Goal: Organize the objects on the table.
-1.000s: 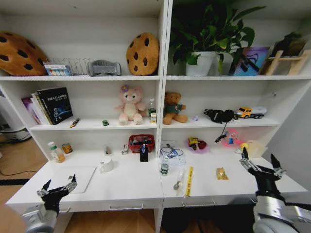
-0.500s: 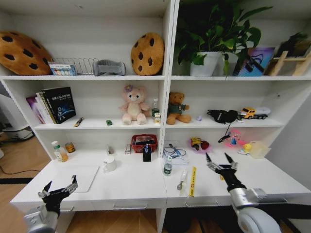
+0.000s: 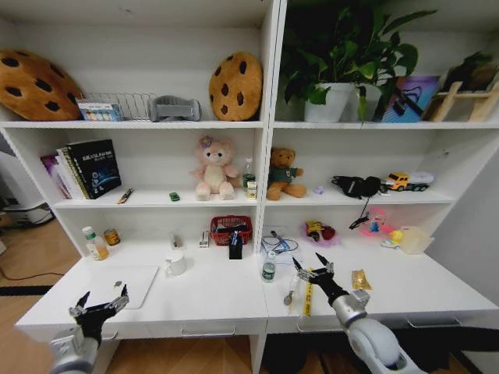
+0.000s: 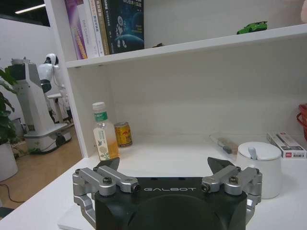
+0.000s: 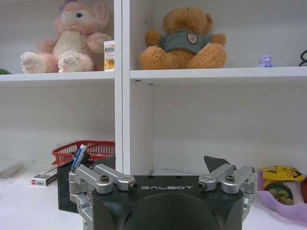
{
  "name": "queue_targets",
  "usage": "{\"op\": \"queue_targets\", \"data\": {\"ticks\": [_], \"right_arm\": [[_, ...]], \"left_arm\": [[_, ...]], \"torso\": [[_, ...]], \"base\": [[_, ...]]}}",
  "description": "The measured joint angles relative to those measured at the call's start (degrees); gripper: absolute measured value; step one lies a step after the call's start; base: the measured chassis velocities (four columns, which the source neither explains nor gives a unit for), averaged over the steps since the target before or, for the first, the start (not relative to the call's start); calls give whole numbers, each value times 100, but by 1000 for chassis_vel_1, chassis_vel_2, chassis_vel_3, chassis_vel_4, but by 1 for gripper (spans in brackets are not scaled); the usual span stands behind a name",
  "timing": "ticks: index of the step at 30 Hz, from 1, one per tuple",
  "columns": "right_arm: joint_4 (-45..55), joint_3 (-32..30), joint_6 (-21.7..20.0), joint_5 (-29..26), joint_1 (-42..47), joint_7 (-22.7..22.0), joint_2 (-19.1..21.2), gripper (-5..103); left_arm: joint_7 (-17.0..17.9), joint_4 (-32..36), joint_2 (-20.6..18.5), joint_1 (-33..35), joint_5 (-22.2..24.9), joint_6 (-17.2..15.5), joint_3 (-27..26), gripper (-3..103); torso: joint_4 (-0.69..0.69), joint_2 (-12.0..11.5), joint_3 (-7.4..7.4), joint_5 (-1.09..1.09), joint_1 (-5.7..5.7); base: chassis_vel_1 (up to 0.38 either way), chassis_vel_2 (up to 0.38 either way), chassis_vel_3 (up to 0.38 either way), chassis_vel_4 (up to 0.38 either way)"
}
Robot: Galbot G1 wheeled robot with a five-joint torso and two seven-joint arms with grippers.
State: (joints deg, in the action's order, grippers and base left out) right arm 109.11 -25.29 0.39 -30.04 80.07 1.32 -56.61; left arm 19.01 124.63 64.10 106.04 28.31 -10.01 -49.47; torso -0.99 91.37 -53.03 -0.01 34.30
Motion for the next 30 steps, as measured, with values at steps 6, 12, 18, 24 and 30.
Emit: {"op": "queue_targets", "data": {"ticks": [6,12,18,24,30], "right_arm": [[-345,589,33,-19,-570,48,85,100],[-270,1044,89,-74,-837,260,186,100],[-547,1382,89,-73,-1280,262,196,100],[-954,1664,96,-120,-1629,251,142,100],[-1343,1805,173,-126,-1704,238,20,100]], "left_arm": [[-17,-87,-25,57,-26,-1,2,100],[-18,-120,-14,63,-39,-1,-9,100],[-15,-133,1,56,-35,-4,-23,100],[-7,-174,13,32,-33,-12,-22,100],[5,-244,-10,-35,-3,-25,-19,100]], "torso": [[1,0,0,1,0],[-2,0,0,0,0],[0,0,0,1,0],[0,0,0,1,0],[-2,0,0,1,-1]], "base": [[0,0,0,0],[0,0,0,0],[0,0,0,0],[0,0,0,0],[0,0,0,0]]}}
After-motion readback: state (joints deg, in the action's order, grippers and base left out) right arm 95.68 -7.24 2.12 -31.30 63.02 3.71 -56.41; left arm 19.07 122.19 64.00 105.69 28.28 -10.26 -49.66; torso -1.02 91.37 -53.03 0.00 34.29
